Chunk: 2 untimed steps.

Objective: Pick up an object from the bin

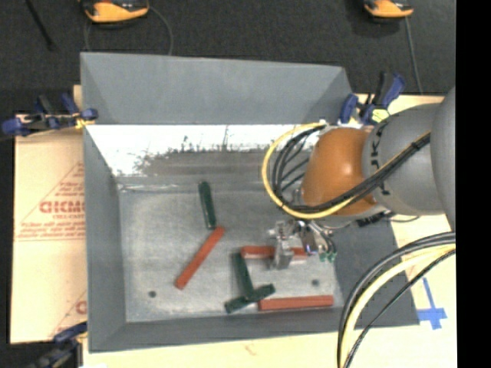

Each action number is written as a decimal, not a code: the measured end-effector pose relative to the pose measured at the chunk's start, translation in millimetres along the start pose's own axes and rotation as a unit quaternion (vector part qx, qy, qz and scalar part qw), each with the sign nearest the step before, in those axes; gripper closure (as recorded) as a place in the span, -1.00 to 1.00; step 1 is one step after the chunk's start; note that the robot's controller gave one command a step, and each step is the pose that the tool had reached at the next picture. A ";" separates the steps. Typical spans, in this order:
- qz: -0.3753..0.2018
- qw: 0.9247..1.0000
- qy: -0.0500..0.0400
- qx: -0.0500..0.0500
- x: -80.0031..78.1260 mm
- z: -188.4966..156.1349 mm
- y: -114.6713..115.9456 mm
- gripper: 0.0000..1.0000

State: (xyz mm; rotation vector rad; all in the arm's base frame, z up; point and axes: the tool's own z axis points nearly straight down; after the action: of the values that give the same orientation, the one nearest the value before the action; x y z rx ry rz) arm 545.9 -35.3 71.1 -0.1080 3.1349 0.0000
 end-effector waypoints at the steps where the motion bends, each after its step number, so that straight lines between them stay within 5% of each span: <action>1: -0.001 1.000 0.001 0.000 0.4 0.3 -0.4 -1.00; 2: -0.002 1.000 0.000 0.001 0.1 0.1 -0.6 1.00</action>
Offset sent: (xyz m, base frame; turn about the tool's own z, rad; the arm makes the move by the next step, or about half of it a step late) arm 0.0000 0.0000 0.0000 0.0000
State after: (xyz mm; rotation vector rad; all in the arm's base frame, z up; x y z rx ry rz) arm 545.9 -35.8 71.0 -0.1151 3.1348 -0.0022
